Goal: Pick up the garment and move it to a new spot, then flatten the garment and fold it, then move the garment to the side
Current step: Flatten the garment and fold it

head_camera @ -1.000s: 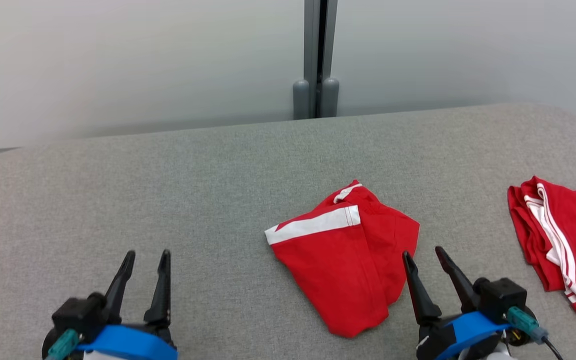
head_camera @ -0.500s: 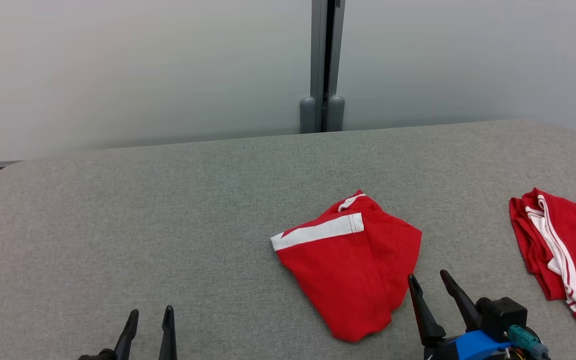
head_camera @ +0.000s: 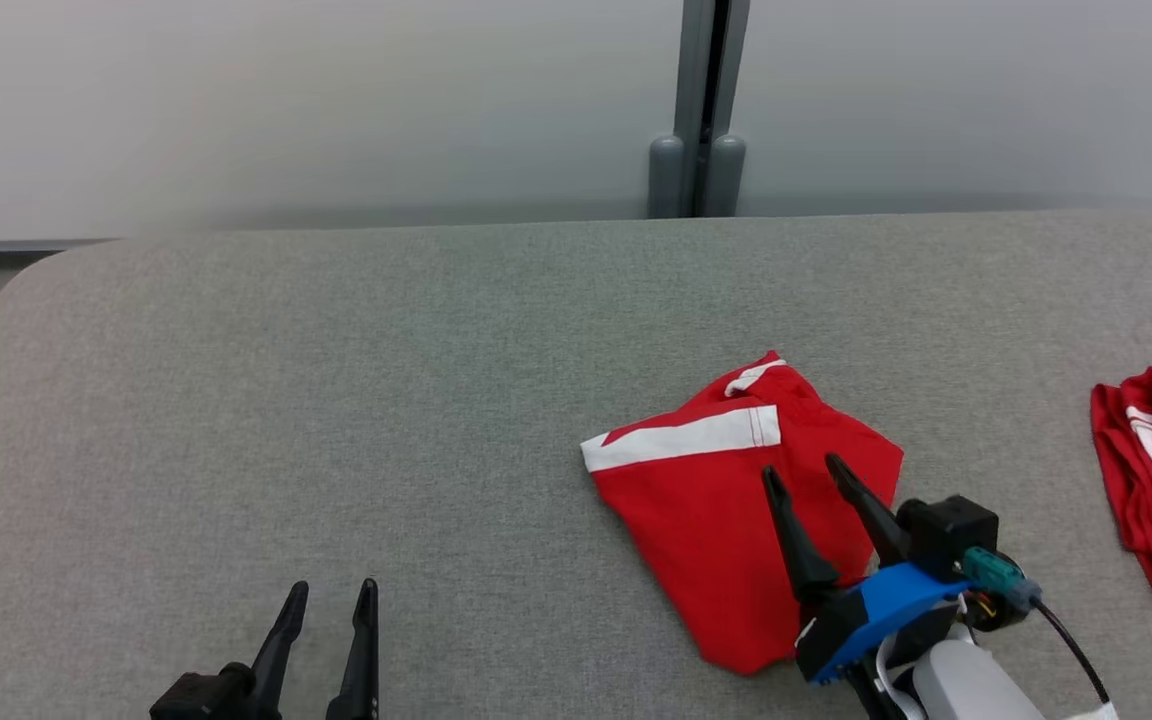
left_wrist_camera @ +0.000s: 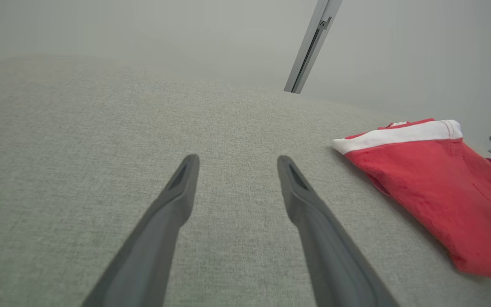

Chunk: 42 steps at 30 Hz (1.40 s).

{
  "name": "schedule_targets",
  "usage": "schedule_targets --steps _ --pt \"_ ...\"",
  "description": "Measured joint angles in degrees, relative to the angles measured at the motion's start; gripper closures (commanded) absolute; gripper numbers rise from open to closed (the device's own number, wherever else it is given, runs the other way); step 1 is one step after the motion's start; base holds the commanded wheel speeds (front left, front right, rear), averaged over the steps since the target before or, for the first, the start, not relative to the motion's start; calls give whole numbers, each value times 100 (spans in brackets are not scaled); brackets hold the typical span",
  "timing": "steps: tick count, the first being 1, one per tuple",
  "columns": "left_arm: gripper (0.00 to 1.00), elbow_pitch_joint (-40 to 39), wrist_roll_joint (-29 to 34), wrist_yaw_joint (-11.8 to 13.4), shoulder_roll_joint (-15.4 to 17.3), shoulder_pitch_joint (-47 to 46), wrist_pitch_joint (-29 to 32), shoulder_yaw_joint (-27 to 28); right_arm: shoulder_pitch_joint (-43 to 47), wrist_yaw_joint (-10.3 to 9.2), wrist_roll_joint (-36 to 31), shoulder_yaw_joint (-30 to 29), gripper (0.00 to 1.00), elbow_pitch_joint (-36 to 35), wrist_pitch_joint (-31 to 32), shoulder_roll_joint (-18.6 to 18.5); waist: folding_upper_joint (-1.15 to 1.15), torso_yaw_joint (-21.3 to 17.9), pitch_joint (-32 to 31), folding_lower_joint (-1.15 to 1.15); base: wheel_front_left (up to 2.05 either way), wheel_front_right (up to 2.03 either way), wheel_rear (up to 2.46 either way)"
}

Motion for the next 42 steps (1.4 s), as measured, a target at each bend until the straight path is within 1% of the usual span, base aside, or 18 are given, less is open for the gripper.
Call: schedule_targets --steps 8,12,16,17,19,20,21,22,23,24,27,32,35,39,42 --pt "0 19 -163 0 142 -181 0 -188 -597 0 115 65 0 491 -1 1 0 311 304 0 0 0 0" --pt "0 19 -221 -1 186 -228 0 -208 -686 0 140 121 0 544 -1 1 0 419 415 0 0 0 0" --pt "0 11 -225 0 192 -251 0 -227 -709 0 162 174 0 538 -1 1 0 428 459 0 0 0 0" --pt "0 10 -227 -1 192 -262 0 -233 -713 0 180 168 2 545 -1 2 0 425 465 0 0 0 0" --pt "0 11 -233 -1 191 -293 0 -264 -742 0 189 149 11 583 -1 1 0 422 475 0 0 0 0" --pt "0 11 -235 -1 190 -320 0 -281 -773 0 189 142 20 616 0 0 0 424 483 0 0 0 0" --pt "0 12 -250 -1 190 -347 0 -301 -805 0 189 134 51 647 -1 1 0 429 491 0 0 0 0" --pt "0 12 -268 0 192 -367 0 -322 -845 0 188 121 51 676 -1 1 0 436 499 0 0 0 0" --pt "0 13 -275 -1 192 -375 0 -341 -877 0 186 120 67 688 -1 0 0 444 504 0 0 0 0" --pt "0 18 -276 -1 192 -378 0 -360 -905 0 183 131 100 702 -1 0 0 454 507 0 0 0 0" --pt "0 52 -318 -1 192 -420 0 -407 -966 0 165 129 100 654 0 2 0 508 488 0 0 0 0" --pt "0 152 -356 -1 188 -432 0 -450 -1229 0 3 163 100 167 0 -1 0 656 367 0 0 0 0" --pt "0 225 -371 0 136 -416 0 -482 -1660 0 -25 353 100 -292 0 -9 0 813 231 0 0 0 0" --pt "0 310 -346 -1 89 -335 0 -550 -2376 0 59 811 100 -954 -1 -3 0 1044 9 0 0 0 0" --pt "0 341 -318 -1 66 -246 0 -516 -2741 0 178 1037 100 -1258 -1 5 0 1156 -122 -1 0 0 0"
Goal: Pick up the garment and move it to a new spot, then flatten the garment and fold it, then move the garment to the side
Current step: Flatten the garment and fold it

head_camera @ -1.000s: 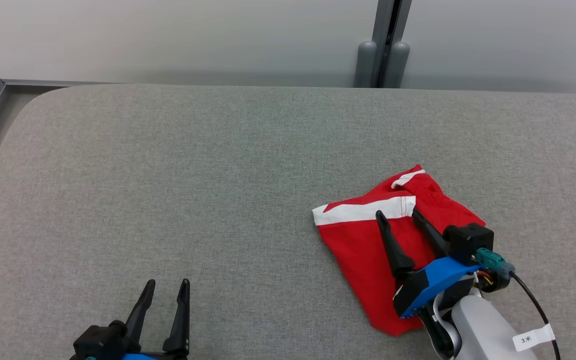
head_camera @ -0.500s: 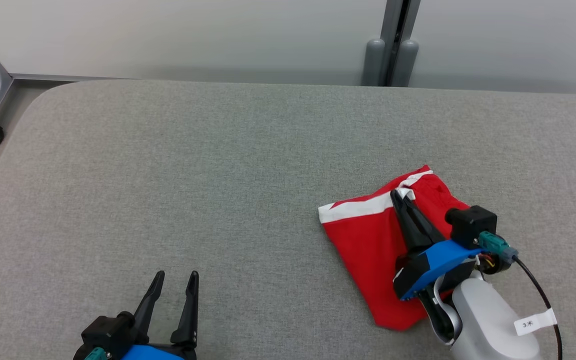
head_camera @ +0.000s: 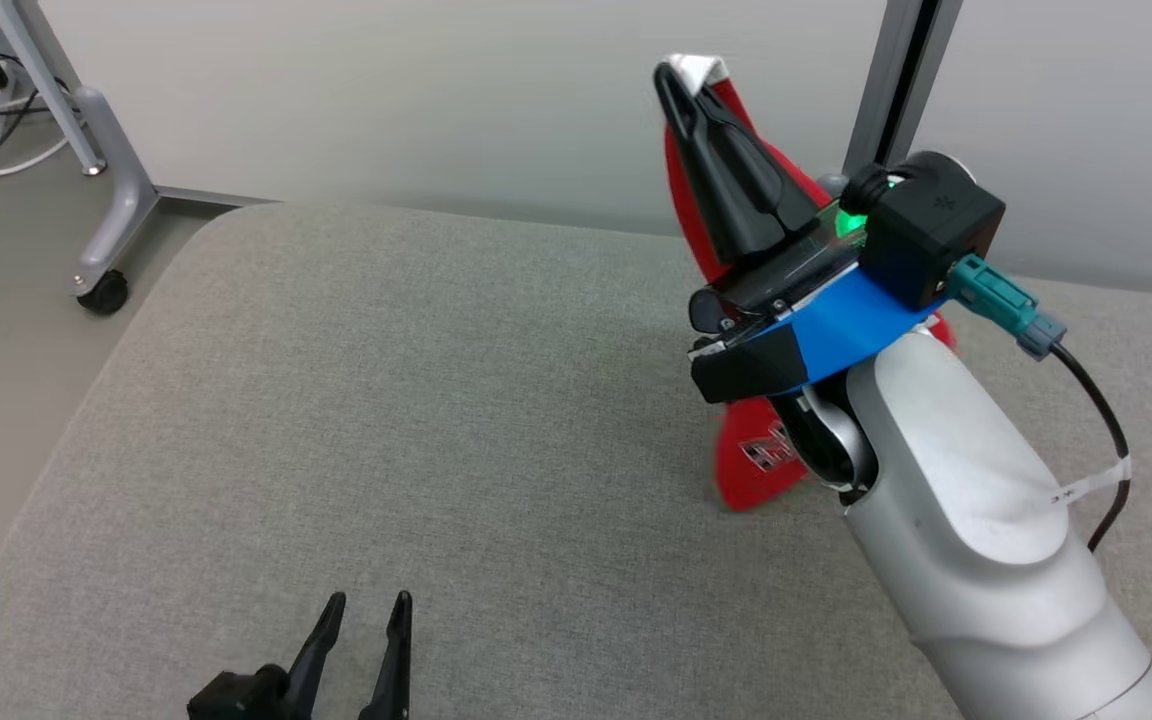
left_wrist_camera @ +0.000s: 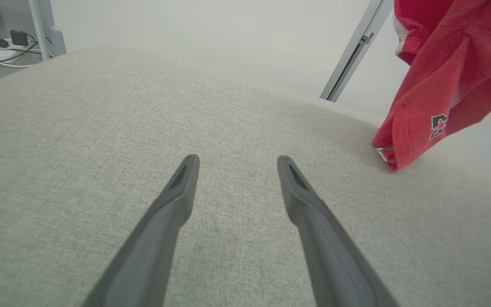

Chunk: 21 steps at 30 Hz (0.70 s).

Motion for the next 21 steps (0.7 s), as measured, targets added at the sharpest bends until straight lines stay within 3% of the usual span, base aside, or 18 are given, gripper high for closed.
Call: schedule_targets --steps 5,11,17,18,21 --pt "0 0 49 0 -31 236 0 148 64 0 183 290 100 -318 -1 1 0 -68 -66 0 0 0 0" --pt "0 -53 69 0 -89 343 0 225 1374 0 38 209 100 -369 0 1 0 -430 17 0 0 0 0" --pt "0 -141 98 0 -102 242 -1 200 2897 0 -545 -892 100 -155 1 -147 0 -774 52 0 0 0 0" --pt "0 -160 102 0 -99 210 0 218 3220 0 -699 -1325 100 -142 1 -248 0 -867 52 0 0 0 0" --pt "0 -162 104 0 -77 177 0 211 3450 0 -942 -1814 100 -92 1 -398 0 -983 42 0 0 0 0"
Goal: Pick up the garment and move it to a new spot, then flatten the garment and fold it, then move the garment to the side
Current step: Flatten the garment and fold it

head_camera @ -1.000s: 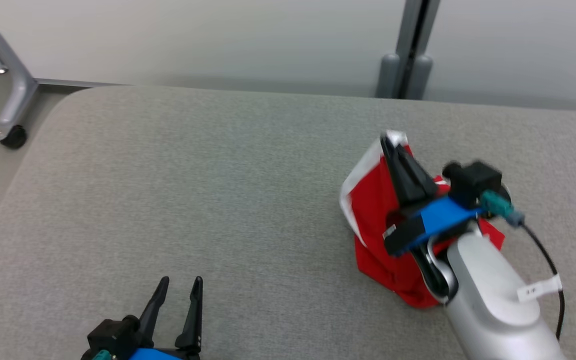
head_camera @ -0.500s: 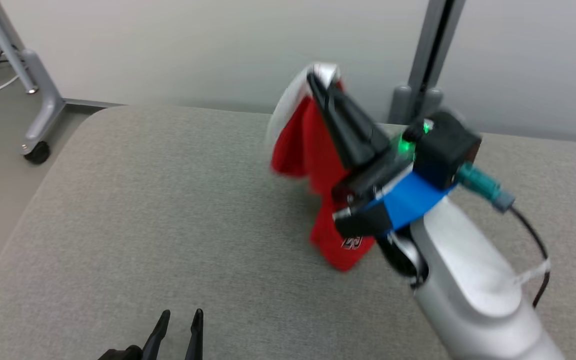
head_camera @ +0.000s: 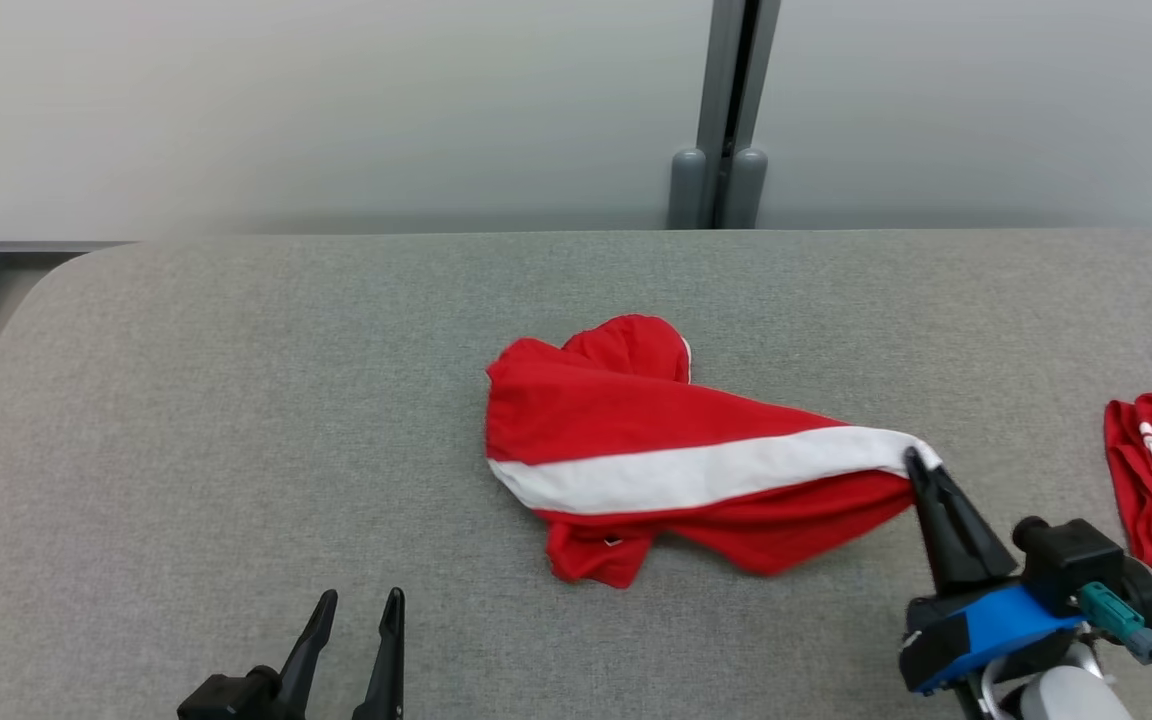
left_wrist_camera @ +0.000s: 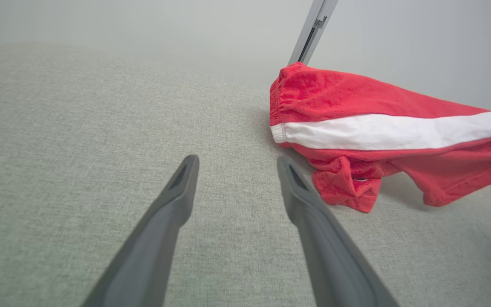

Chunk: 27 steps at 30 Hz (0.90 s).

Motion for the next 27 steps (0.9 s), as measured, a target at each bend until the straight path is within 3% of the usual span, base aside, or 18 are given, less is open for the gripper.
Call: schedule_targets --steps 4,5,6,7,12,15,19,27 --pt "0 11 0 0 14 -10 0 -13 29 0 -259 -415 100 275 0 18 0 -98 -32 0 0 0 0" --pt "0 19 0 0 13 -10 0 -19 35 1 -411 -505 74 393 0 23 0 -108 -39 0 0 0 0" --pt "0 27 1 0 13 -11 0 -31 47 1 -549 -684 7 520 -1 68 0 -116 -45 0 0 0 0" --pt "0 36 1 0 11 -12 0 -45 51 1 -676 -880 0 690 -1 113 0 -120 -50 0 0 0 0" --pt "0 42 2 0 0 -68 0 -112 42 0 -1105 -1329 0 875 0 289 0 -122 -33 0 0 0 0" --pt "0 27 -22 0 51 -233 0 -215 -22 1 -1327 -1539 0 634 0 370 0 -188 66 0 0 0 0" --pt "0 18 -255 1 109 -559 -1 -454 -25 0 -960 -1267 0 530 0 379 0 -294 256 1 0 0 0" --pt "0 132 -1214 0 591 -1358 0 -1328 -115 0 -660 -869 0 247 0 383 0 -566 737 1 0 0 0"
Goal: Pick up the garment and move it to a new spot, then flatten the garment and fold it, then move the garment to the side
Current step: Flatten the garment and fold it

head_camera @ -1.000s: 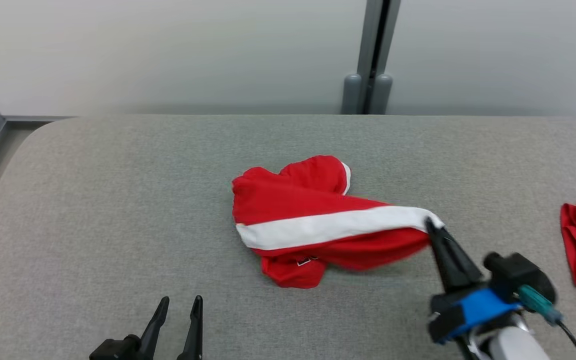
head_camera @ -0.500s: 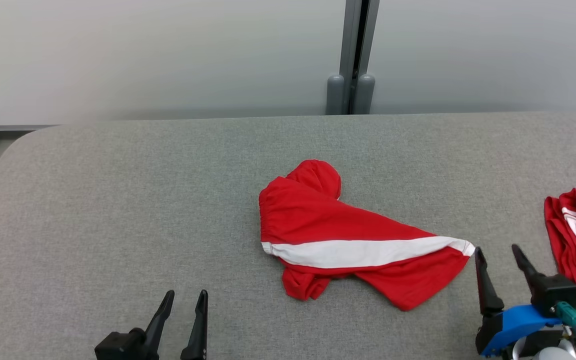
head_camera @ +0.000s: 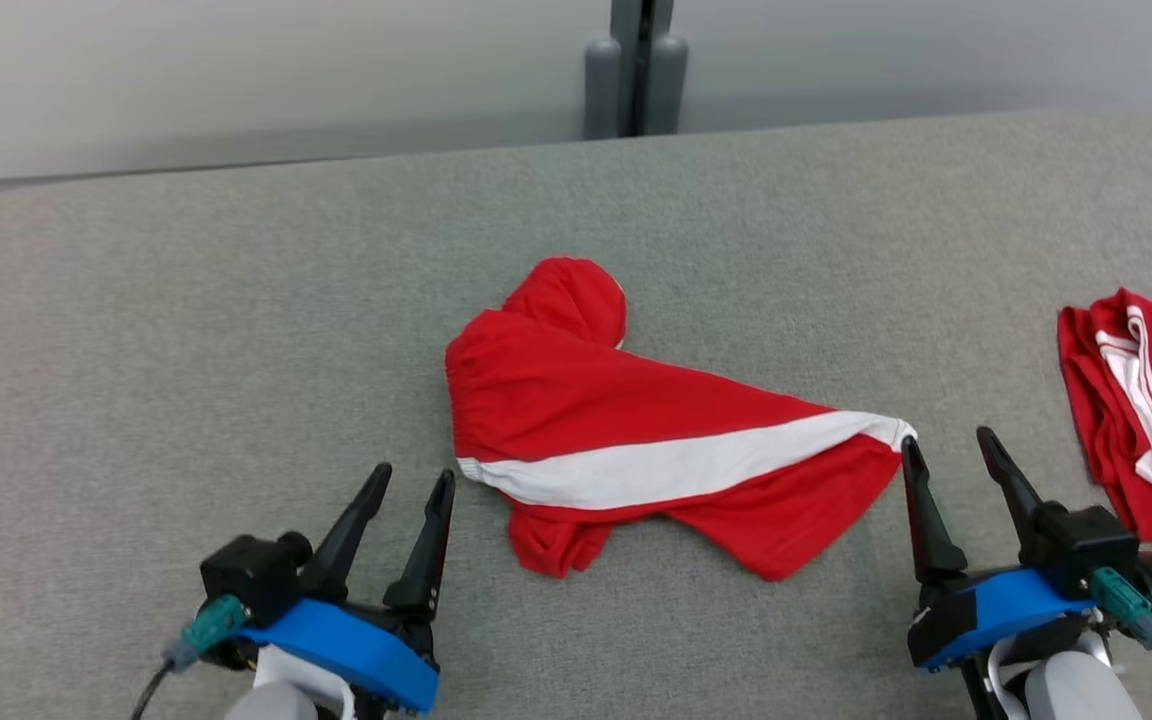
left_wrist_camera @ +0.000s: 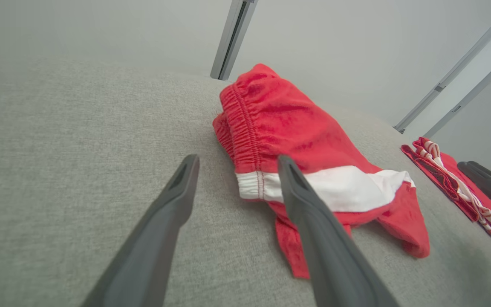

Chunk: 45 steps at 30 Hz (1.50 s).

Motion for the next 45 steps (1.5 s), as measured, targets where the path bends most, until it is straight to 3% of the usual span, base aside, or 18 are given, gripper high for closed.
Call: schedule_targets --steps 9,13,29,30,31,32,37,45 --pt "0 -158 -1438 0 846 -693 0 -1159 -126 0 189 257 0 -267 0 0 0 -303 508 0 0 0 0" --pt "0 -190 -1563 0 1031 -843 -1 -1269 -129 0 202 302 0 -326 0 1 0 -346 593 0 0 0 0" --pt "0 -319 -1867 1 1223 -1195 -1 -1718 -281 0 346 591 0 -481 0 2 0 -511 853 0 0 0 0" --pt "25 -328 -1871 1 1224 -1209 0 -1722 -286 0 350 593 0 -489 0 2 0 -517 857 0 0 0 0" --pt "88 -344 -1863 1 1234 -1223 0 -1739 -287 0 353 593 0 -492 0 2 0 -520 857 0 0 0 0" --pt "100 -364 -1862 1 1240 -1233 0 -1755 -288 0 359 588 0 -492 0 2 0 -521 851 0 0 0 0" --pt "100 -501 -1750 0 1203 -1209 -1 -1658 -257 0 393 509 0 -431 0 1 0 -407 649 0 0 0 0" --pt "100 -888 -1403 1 1029 -772 0 -1390 10 1 542 475 0 -92 0 3 0 88 -117 -2 0 0 0"
